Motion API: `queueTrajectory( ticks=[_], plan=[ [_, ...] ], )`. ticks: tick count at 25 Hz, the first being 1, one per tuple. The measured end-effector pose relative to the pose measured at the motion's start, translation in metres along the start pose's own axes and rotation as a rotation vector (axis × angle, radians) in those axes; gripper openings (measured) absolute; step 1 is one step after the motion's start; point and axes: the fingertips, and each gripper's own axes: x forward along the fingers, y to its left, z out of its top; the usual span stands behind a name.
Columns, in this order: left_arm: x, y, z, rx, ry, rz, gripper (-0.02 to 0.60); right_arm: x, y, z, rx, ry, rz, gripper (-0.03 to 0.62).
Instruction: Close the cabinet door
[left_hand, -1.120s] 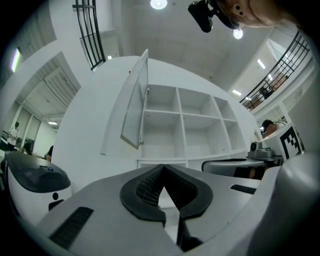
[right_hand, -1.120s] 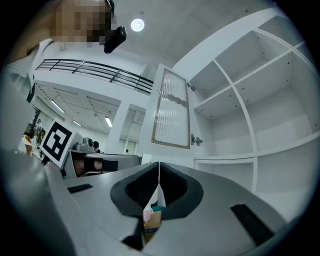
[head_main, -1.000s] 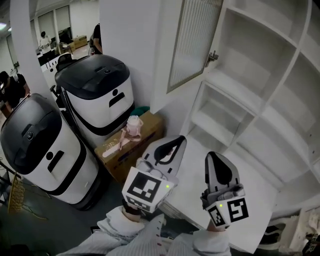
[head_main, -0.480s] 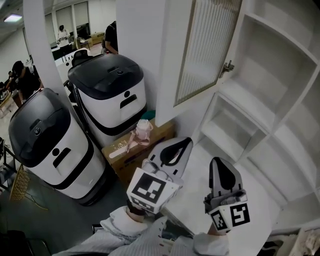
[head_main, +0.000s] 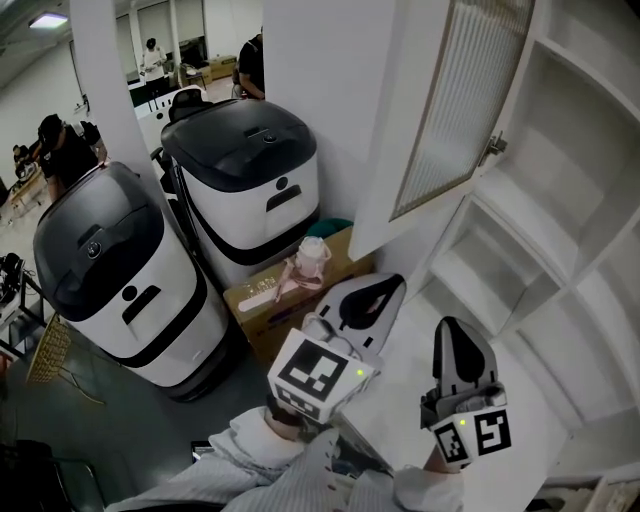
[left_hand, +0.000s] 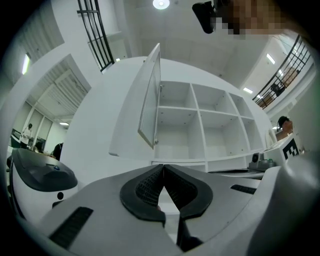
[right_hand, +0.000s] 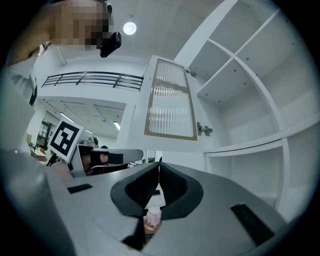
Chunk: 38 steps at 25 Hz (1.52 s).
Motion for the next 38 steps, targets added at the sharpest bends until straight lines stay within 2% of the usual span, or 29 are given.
queueTrajectory(
  ticks=[8, 11, 16, 22, 31, 38],
  plan=[
    [-0.01, 0.02, -0.001, -0.054, 0.002, 0.006, 0.014, 0.016, 0.016, -0.004, 0.011, -0.001, 0.049, 0.014],
    [-0.015, 0.028, 0.001, -0.048, 0.003, 0.019, 0.088, 0.021, 0.02, -0.005, 0.017, -0.003, 0.06, 0.014],
    [-0.02, 0.043, 0.008, -0.053, -0.025, 0.05, 0.154, 0.026, 0.023, -0.008, 0.029, -0.002, 0.072, 0.014],
    [-0.022, 0.05, 0.025, -0.069, -0.075, 0.041, 0.236, 0.026, 0.023, -0.013, 0.036, 0.009, 0.068, 0.014],
    [-0.017, 0.068, 0.075, -0.06, -0.172, 0.024, 0.244, 0.024, 0.02, -0.019, 0.028, 0.032, 0.054, 0.014],
    [-0.006, 0.067, 0.112, -0.004, -0.21, 0.003, 0.244, 0.029, 0.021, -0.02, 0.031, 0.034, 0.066, 0.014]
  ],
)
